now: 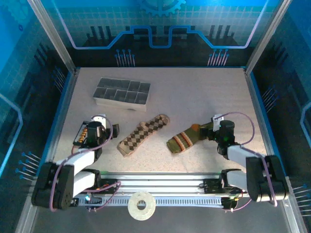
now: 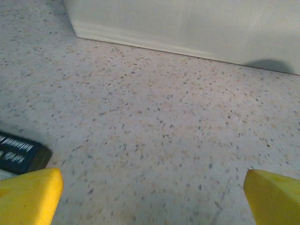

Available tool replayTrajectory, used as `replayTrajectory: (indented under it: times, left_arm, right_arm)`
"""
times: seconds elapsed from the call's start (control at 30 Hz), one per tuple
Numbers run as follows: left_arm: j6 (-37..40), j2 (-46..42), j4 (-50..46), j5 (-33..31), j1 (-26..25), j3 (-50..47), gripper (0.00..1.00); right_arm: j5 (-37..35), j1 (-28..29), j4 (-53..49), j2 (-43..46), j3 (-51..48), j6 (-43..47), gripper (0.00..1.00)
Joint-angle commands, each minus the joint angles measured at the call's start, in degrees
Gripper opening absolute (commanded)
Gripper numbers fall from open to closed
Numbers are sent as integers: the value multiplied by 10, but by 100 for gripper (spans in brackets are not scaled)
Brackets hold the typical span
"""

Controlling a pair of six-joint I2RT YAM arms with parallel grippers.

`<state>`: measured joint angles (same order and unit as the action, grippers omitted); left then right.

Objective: Roll the socks

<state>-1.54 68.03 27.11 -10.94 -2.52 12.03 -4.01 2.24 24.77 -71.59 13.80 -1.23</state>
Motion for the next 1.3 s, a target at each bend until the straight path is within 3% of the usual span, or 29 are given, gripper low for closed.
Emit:
replayTrajectory:
  times: [0.0,1.03,1.1,1.17,1.27]
  left_arm:
    - [-2,207,272,-24,11,90,100]
    - [-2,207,275,-24,11,88,99]
    - [1,190,290,-22,10,75,99]
    - [15,150,264,-61,-9,72,99]
    - [53,59,194,-155,-66,86,99]
  right_arm:
    - [14,12,260,-168,91,20,100]
    - [9,12,271,-166,85,20,100]
    - [-56,20,318,-144,52,7,100]
    - [-152,46,321,-92,31,5,100]
    - [-208,89,205,19,66,43,100]
